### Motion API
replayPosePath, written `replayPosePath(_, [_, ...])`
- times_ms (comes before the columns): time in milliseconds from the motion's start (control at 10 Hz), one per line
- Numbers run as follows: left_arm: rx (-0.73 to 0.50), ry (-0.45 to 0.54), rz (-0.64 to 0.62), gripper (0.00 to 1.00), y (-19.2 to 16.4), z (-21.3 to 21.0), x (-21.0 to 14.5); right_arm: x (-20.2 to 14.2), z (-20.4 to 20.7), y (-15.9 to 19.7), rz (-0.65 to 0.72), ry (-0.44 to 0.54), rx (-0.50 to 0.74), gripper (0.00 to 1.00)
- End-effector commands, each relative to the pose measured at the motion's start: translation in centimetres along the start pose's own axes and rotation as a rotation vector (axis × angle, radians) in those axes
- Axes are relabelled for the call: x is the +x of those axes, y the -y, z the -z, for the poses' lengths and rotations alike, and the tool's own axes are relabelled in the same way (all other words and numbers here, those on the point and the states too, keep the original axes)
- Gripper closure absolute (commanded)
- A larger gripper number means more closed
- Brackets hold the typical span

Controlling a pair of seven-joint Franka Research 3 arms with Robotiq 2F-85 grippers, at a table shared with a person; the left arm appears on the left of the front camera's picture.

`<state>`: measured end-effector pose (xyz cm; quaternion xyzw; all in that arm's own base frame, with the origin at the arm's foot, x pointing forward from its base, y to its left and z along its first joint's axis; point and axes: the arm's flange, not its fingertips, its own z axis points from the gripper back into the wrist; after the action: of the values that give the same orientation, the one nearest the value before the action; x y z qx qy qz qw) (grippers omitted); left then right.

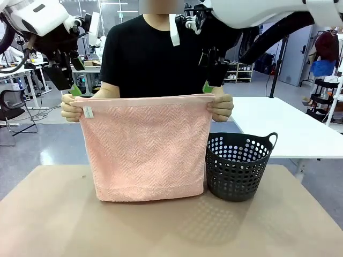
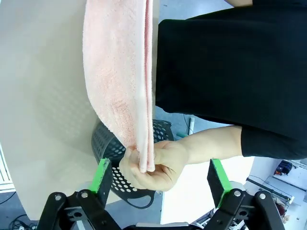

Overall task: Fold the towel.
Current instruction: Release the end of the 100 cm Hotel Towel you were holding and grab the top end of the folded side.

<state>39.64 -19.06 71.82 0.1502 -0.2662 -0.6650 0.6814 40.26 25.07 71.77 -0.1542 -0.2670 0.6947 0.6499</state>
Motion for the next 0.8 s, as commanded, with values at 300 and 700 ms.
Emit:
replayPosePath(300, [-0.06, 0.024, 0.042, 0.0, -1.1, 2.6, 0.6, 0.6, 3.0, 0.7, 0.02, 0.018, 0.094, 0.0])
replayPosePath(700, [-0.143, -0.002, 0.059, 0.0, -2.1, 6.5, 1.7, 0.8, 7.2, 1.6, 0.025, 0.007, 0.202, 0.0])
